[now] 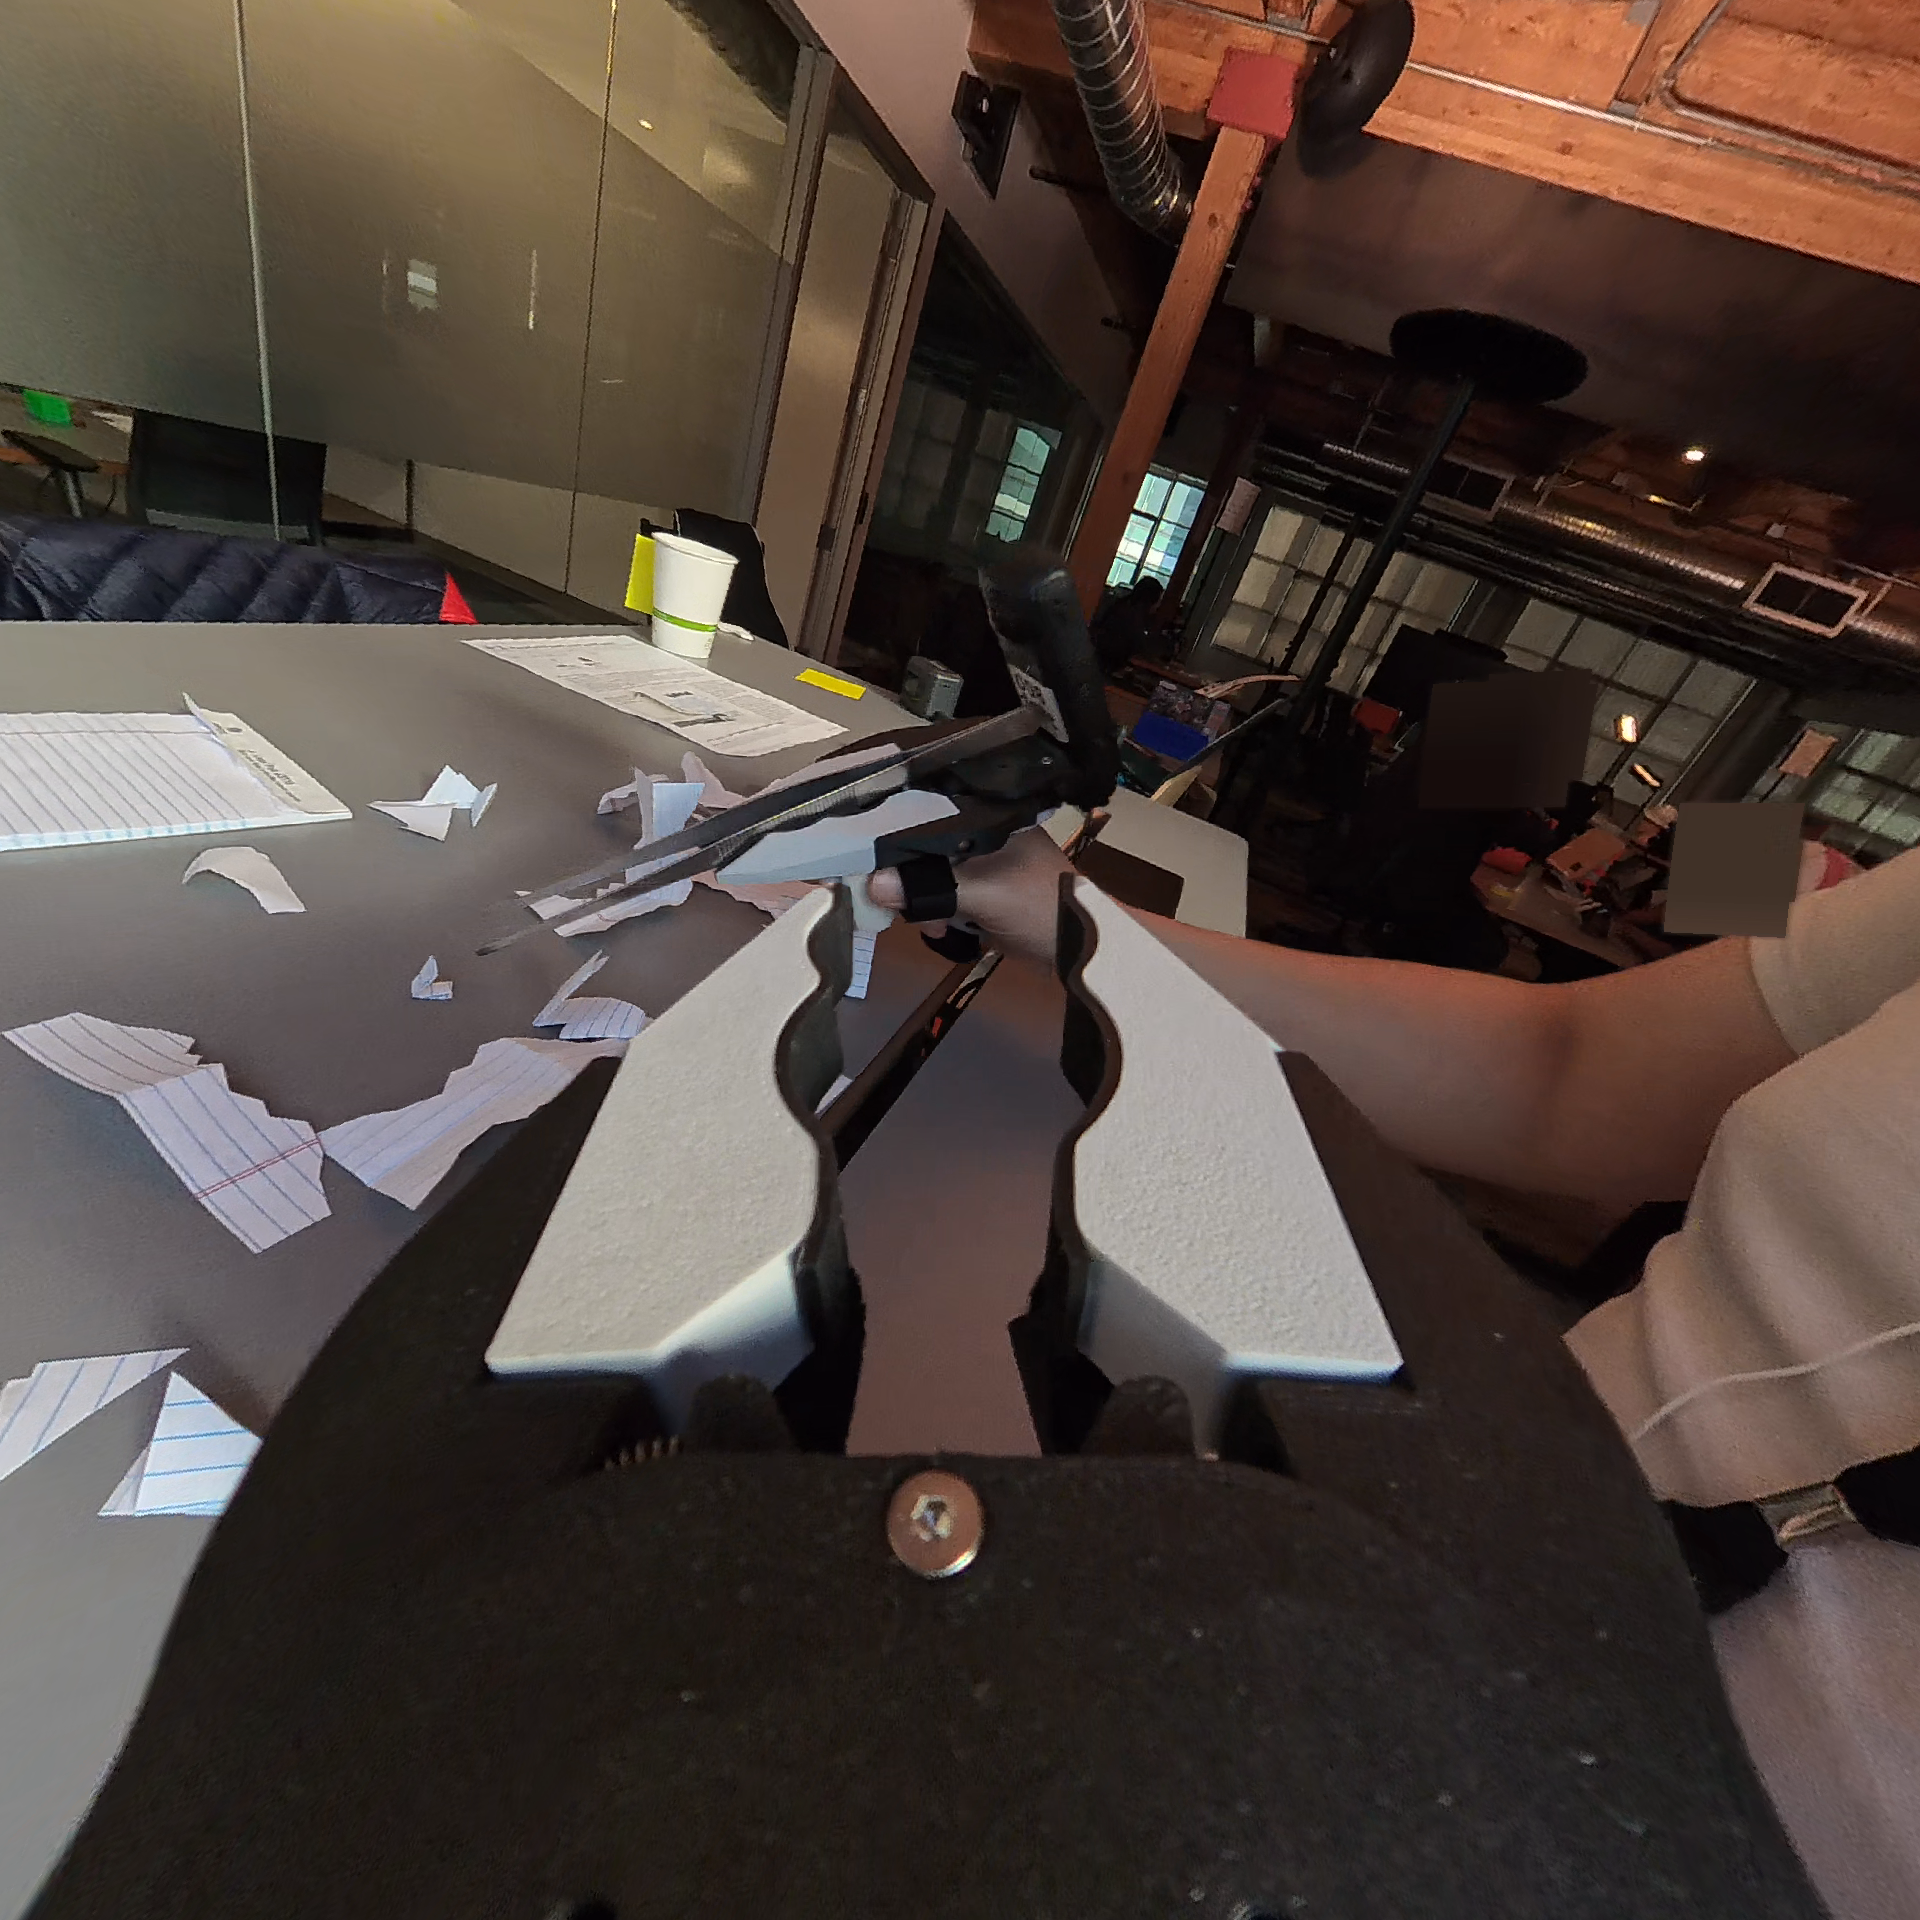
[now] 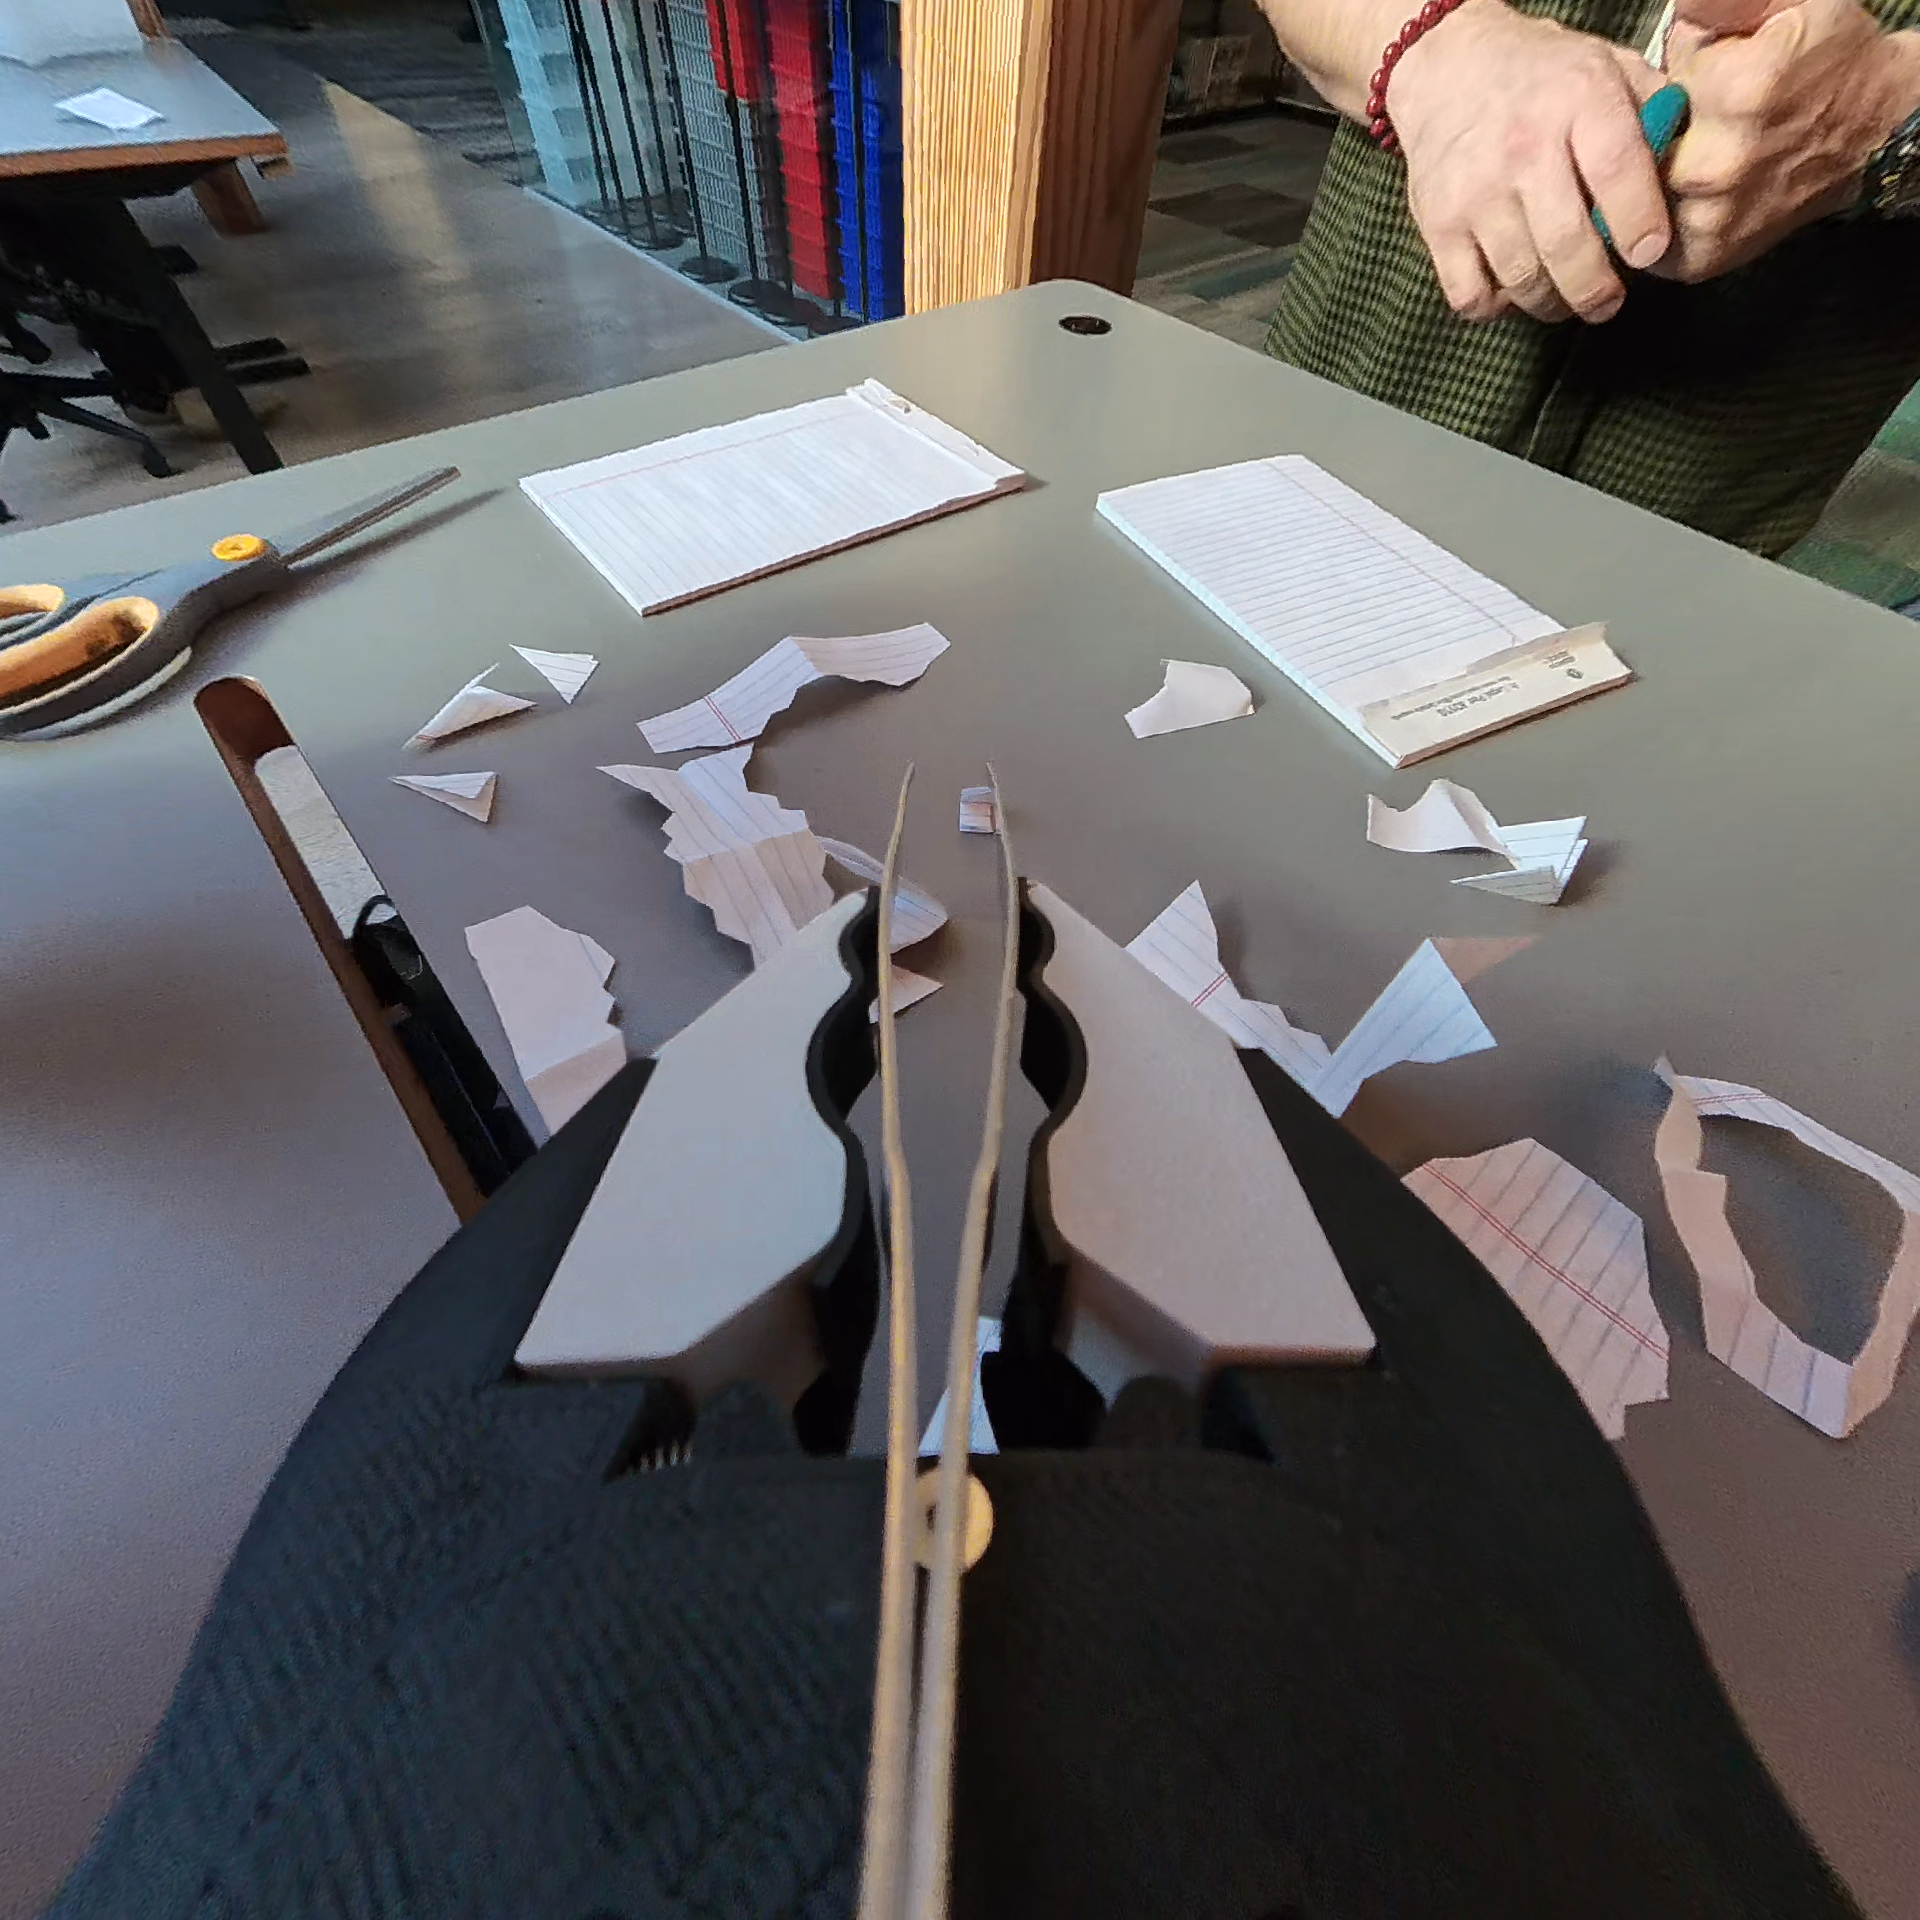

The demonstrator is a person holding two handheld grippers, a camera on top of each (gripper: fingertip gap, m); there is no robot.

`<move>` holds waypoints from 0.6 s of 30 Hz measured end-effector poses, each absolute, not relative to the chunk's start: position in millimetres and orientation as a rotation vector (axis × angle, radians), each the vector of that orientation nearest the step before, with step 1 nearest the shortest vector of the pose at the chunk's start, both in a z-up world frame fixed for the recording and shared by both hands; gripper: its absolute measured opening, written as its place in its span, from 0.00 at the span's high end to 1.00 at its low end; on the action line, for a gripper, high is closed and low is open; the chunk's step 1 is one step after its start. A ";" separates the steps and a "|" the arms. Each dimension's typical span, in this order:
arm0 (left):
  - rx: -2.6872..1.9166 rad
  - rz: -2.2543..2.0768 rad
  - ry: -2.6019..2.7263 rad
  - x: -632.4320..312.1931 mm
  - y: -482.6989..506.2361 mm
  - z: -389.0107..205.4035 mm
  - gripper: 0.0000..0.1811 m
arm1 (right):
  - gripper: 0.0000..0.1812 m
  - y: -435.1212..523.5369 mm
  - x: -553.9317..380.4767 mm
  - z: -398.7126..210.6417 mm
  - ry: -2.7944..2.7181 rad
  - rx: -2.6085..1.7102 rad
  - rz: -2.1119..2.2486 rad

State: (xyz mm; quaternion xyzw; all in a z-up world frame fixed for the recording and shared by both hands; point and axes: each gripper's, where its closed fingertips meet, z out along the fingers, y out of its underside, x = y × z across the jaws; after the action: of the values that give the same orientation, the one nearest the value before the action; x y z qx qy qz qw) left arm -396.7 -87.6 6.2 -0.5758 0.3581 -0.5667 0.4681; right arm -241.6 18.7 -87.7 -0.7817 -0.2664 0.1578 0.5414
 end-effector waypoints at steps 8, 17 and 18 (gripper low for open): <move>-1.427 -1.392 0.863 -405.4 -79.9 2.1 0.79 | 0.88 34.1 -241.0 -100.5 -0.607 -1.906 0.419; -1.444 -1.387 0.870 -406.7 -76.1 -1.5 0.79 | 0.88 45.2 -246.4 -107.8 -0.613 -1.947 0.409; -1.446 -1.389 0.868 -407.0 -75.6 -2.1 0.79 | 0.90 45.5 -246.9 -107.7 -0.612 -1.949 0.414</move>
State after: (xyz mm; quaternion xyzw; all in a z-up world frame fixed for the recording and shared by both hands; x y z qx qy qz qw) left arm -407.0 -75.6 -2.1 -0.5876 0.3526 -0.5643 0.4605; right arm -246.9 45.5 -107.7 -0.8073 -0.2535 0.1715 0.5045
